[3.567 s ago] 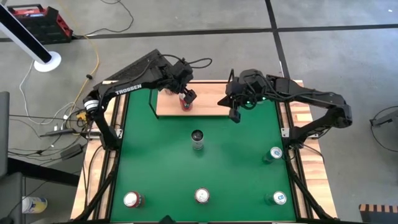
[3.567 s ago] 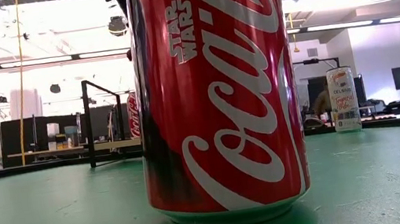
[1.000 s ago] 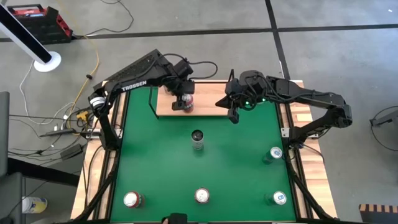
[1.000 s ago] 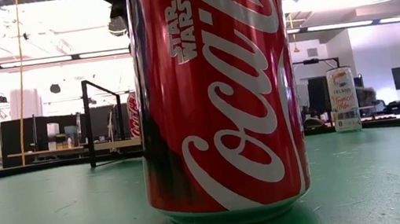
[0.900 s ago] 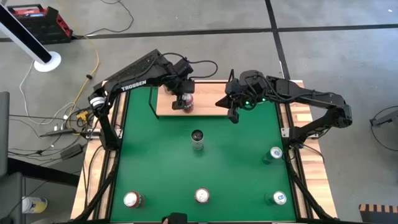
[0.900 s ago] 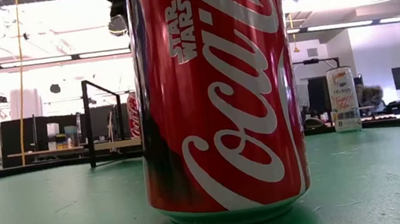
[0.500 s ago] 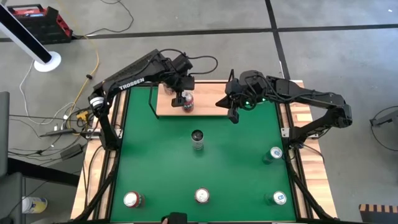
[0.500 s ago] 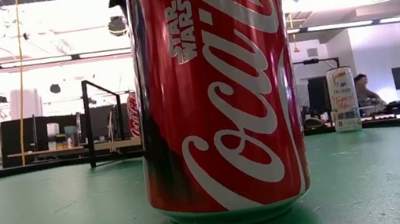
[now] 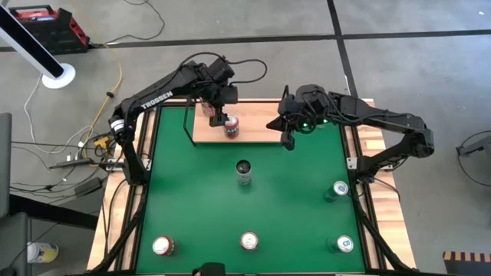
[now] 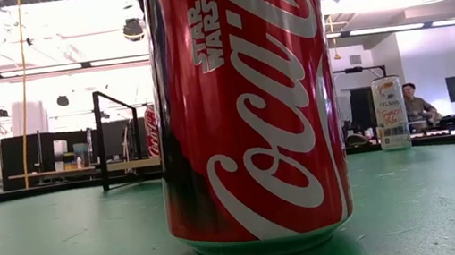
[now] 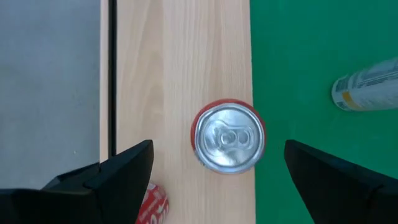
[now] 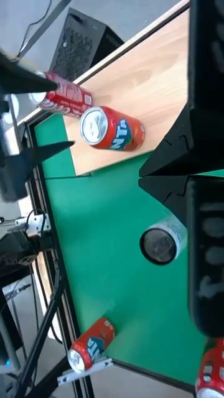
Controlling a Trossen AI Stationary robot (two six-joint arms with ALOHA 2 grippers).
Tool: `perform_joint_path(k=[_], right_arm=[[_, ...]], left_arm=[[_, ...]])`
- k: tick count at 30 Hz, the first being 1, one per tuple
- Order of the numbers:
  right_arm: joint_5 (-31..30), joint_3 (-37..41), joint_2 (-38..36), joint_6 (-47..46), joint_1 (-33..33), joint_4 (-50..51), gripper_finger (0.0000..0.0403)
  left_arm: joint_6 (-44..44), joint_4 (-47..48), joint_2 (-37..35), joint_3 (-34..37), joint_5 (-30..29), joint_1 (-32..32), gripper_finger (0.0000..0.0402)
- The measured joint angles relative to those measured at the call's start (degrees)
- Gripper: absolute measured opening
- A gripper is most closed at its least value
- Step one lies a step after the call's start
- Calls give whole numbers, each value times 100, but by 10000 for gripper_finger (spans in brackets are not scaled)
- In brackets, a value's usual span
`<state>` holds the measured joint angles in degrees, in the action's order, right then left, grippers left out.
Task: Place canned beverage on shelf
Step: Put the top red soda can on the shelf
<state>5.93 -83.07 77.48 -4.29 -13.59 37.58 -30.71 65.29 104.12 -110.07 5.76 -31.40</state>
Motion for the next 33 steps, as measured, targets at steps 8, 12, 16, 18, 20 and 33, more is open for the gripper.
perform_joint_path(k=[8,12,16,18,20,33], right_arm=[[294,7,868,432,-124,-570,21],[1118,7,1417,454,-242,-1529,21],[1550,-59,1838,282,-365,-2037,21],[1586,-170,2042,243,-418,-2001,21],[1693,-238,2206,237,-429,-2018,21],[1845,-603,2607,328,-425,-1989,21]], left_arm=[[744,645,-619,-301,-83,-233,346],[1138,706,-1452,370,245,-394,337],[1546,130,-2671,1645,424,-428,323],[1822,-368,-3358,2370,463,-409,315],[2164,-982,-4065,3058,615,-367,308],[4043,-4134,-7402,6161,1314,-343,273]])
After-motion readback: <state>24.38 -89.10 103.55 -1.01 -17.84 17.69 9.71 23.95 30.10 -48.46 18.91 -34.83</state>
